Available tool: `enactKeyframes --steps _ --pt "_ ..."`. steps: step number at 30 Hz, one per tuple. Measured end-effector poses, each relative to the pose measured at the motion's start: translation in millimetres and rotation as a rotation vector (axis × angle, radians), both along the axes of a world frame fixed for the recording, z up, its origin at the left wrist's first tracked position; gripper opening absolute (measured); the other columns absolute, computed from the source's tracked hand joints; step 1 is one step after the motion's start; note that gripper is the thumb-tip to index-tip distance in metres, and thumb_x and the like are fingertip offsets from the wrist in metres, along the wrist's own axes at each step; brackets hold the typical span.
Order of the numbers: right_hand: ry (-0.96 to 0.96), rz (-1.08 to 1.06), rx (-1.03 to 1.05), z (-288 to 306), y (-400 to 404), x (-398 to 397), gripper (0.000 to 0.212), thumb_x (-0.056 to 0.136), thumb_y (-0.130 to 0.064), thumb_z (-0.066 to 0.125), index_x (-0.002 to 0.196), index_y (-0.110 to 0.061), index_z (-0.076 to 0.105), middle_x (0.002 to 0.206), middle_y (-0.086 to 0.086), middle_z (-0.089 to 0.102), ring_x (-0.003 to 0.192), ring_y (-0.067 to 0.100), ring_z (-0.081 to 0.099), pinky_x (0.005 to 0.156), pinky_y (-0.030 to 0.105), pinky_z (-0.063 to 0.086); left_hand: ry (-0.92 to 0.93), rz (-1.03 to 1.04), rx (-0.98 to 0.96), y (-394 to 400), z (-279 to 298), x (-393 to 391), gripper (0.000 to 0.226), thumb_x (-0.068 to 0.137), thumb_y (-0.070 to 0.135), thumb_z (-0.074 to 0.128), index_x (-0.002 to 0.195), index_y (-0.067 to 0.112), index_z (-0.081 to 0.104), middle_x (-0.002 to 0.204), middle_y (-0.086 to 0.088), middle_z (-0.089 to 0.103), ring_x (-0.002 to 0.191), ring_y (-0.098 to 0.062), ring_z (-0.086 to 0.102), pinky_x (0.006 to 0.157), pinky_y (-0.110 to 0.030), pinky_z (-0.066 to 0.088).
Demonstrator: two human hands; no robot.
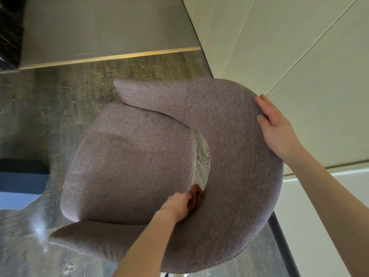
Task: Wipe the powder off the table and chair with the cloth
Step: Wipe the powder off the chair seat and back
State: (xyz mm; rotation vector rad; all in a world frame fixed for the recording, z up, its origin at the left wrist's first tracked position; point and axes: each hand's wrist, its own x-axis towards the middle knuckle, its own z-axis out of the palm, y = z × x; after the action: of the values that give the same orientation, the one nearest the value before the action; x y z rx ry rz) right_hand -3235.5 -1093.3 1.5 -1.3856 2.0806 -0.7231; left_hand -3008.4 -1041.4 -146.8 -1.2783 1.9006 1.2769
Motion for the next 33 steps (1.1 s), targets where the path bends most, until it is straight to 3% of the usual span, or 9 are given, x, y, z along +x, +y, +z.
enactKeyframes --steps 2,4,9,14,18,22,29,31,33 --pt "0.01 0.007 0.005 -1 0 0 0.048 0.097 -0.006 0.033 0.142 -0.023 0.033 0.155 -0.007 0.022 0.141 0.01 0.02 0.107 0.014 0.01 -0.127 -0.096 0.036 -9 -6 18 0.038 0.094 0.02 0.042 0.131 0.015 0.049 0.128 -0.017 0.055 0.116 -0.035 0.054 0.097 -0.039 0.043" --pt "0.014 0.006 0.008 -1 1 0 0.048 0.097 -0.006 0.033 0.142 -0.023 0.032 0.155 -0.008 0.022 0.141 0.009 0.02 0.107 0.014 0.01 -0.115 0.016 -0.025 -27 -3 23 0.043 0.092 0.014 0.043 0.136 0.018 0.044 0.132 -0.017 0.053 0.12 -0.036 0.052 0.101 -0.041 0.042" --pt "0.013 -0.002 -0.002 -1 1 -1 0.048 0.097 -0.006 0.034 0.141 -0.025 0.033 0.154 -0.009 0.023 0.14 0.007 0.021 0.107 0.014 0.011 0.24 0.567 -0.222 -79 29 -28 0.048 0.087 -0.001 0.041 0.133 0.013 0.046 0.122 -0.021 0.06 0.111 -0.038 0.057 0.093 -0.04 0.046" --pt "-0.01 -0.008 -0.023 -2 1 -1 0.048 0.096 -0.004 0.035 0.14 -0.023 0.036 0.153 -0.009 0.025 0.129 -0.005 0.021 0.106 0.011 0.01 0.436 0.688 -0.228 -77 44 -93 0.049 0.088 -0.002 0.04 0.135 0.01 0.044 0.121 -0.026 0.059 0.112 -0.039 0.056 0.091 -0.035 0.043" --pt "-0.014 -0.017 -0.011 -3 1 -1 0.048 0.096 -0.005 0.035 0.14 -0.024 0.036 0.152 -0.012 0.026 0.127 -0.007 0.021 0.106 0.011 0.01 0.359 0.635 -0.185 -52 22 -87 0.032 0.09 0.003 0.043 0.121 0.003 0.054 0.115 -0.025 0.062 0.106 -0.037 0.058 0.085 -0.034 0.043" --pt "-0.02 -0.026 -0.019 -4 2 -1 0.048 0.096 -0.005 0.036 0.14 -0.025 0.037 0.151 -0.012 0.027 0.127 -0.008 0.021 0.106 0.011 0.011 0.262 0.407 -0.04 -19 -10 -39 0.024 0.09 0.006 0.046 0.107 0.0 0.061 0.111 -0.022 0.065 0.105 -0.032 0.061 0.083 -0.031 0.041" --pt "0.017 -0.007 -0.016 -2 0 -1 0.048 0.097 -0.005 0.035 0.141 -0.023 0.035 0.153 -0.009 0.025 0.129 -0.005 0.021 0.106 0.01 0.01 -0.014 -0.112 0.085 -18 -22 34 0.036 0.092 0.011 0.042 0.126 0.018 0.054 0.126 -0.014 0.057 0.114 -0.032 0.055 0.097 -0.038 0.044" --pt "0.039 -0.003 -0.01 -1 1 1 0.048 0.097 -0.006 0.035 0.141 -0.023 0.034 0.153 -0.009 0.025 0.136 0.002 0.022 0.106 0.012 0.011 -0.004 -0.013 0.028 -23 -18 48 0.046 0.089 0.006 0.041 0.13 0.025 0.051 0.13 -0.011 0.056 0.118 -0.032 0.054 0.1 -0.039 0.043" --pt "0.069 0.002 -0.007 -1 2 1 0.048 0.097 -0.007 0.035 0.142 -0.022 0.034 0.154 -0.007 0.025 0.14 0.01 0.023 0.107 0.014 0.011 0.09 0.21 -0.05 -29 -10 52 0.049 0.085 0.001 0.041 0.128 0.02 0.053 0.128 -0.012 0.059 0.118 -0.03 0.055 0.099 -0.035 0.043"
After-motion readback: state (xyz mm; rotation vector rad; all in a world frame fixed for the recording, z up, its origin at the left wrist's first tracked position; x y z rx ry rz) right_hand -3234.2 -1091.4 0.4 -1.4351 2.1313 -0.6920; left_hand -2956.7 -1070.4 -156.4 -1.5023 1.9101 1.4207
